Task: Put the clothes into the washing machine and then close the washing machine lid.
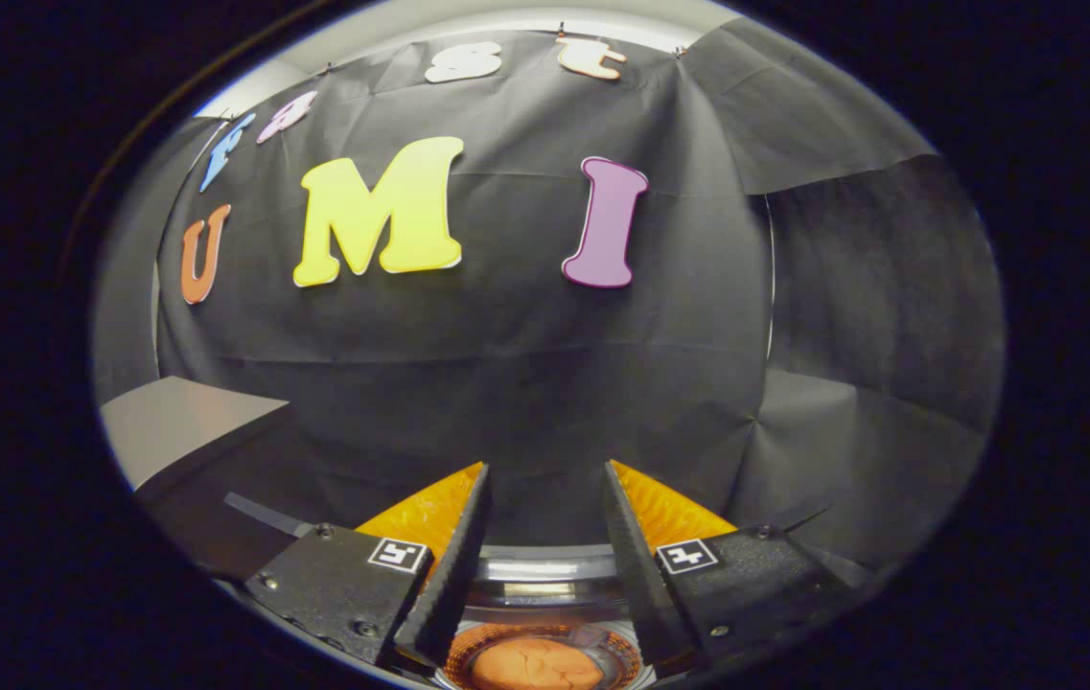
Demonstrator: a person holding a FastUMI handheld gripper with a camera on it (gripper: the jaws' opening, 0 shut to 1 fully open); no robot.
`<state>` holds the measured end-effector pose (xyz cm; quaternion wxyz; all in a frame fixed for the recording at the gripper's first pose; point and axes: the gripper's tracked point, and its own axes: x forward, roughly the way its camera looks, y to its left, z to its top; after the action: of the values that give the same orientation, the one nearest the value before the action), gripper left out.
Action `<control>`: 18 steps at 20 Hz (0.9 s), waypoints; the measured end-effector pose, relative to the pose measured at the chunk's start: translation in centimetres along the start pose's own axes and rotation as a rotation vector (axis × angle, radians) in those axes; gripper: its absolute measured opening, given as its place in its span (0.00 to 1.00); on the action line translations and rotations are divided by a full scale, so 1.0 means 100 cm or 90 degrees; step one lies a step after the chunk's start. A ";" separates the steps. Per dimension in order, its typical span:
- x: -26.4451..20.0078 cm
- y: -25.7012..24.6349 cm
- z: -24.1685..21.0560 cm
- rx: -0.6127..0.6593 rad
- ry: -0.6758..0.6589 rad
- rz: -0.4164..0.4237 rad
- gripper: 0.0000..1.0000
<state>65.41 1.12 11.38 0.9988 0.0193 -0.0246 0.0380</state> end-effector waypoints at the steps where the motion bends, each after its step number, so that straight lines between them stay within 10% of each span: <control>1: -0.003 0.000 -0.002 0.000 0.000 0.001 0.73; 18: -0.049 0.005 -0.066 -0.005 0.101 0.044 0.74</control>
<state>60.79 1.49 4.55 0.9957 0.0112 0.0538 0.0740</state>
